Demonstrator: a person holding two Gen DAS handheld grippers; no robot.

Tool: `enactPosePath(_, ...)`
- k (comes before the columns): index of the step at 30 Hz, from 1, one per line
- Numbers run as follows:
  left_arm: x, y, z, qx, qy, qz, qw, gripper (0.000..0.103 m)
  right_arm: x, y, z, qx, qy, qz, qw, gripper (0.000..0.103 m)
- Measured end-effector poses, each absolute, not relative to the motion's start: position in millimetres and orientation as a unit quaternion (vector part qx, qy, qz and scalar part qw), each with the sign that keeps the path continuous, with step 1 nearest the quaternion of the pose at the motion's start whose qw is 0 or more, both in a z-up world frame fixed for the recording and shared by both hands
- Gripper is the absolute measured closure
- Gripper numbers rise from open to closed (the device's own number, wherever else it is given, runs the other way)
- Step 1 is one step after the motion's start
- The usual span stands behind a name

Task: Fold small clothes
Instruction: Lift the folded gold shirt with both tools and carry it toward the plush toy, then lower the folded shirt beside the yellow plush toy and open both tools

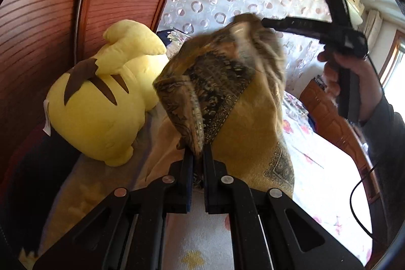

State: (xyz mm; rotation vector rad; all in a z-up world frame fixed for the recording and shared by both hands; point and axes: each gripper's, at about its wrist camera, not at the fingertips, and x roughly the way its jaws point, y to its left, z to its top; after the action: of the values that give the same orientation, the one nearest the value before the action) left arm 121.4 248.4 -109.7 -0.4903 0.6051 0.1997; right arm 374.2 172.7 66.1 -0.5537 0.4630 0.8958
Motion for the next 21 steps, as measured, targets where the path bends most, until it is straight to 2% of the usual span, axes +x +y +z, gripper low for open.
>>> enactPosePath(4, 122, 247, -113, -0.233, 0.301, 0.105, 0.919, 0.096, 378, 159, 67, -0.244, 0.221, 0.430, 0.840, 0.056)
enactPosePath(8, 120, 240, -107, -0.194, 0.300, 0.123, 0.926, 0.095, 376, 151, 31, -0.237, 0.262, 0.453, 0.819, 0.056)
enactPosePath(10, 118, 239, -105, -0.180, 0.301, 0.128, 0.928, 0.080, 383, 146, 7, -0.231, 0.291, 0.454, 0.810, 0.056)
enactPosePath(11, 116, 240, -104, -0.180, 0.299, 0.124, 0.929, 0.076, 385, 147, -6, -0.228, 0.304, 0.457, 0.804, 0.056)
enactPosePath(12, 114, 241, -102, -0.178, 0.298, 0.124, 0.930, 0.065, 386, 149, -18, -0.225, 0.315, 0.458, 0.800, 0.056)
enactPosePath(13, 110, 241, -99, -0.172, 0.295, 0.131, 0.931, 0.063, 388, 151, -28, -0.225, 0.320, 0.454, 0.801, 0.056)
enactPosePath(21, 94, 237, -79, -0.137, 0.275, 0.144, 0.941, 0.061, 367, 149, -31, -0.179, 0.305, 0.474, 0.806, 0.056)
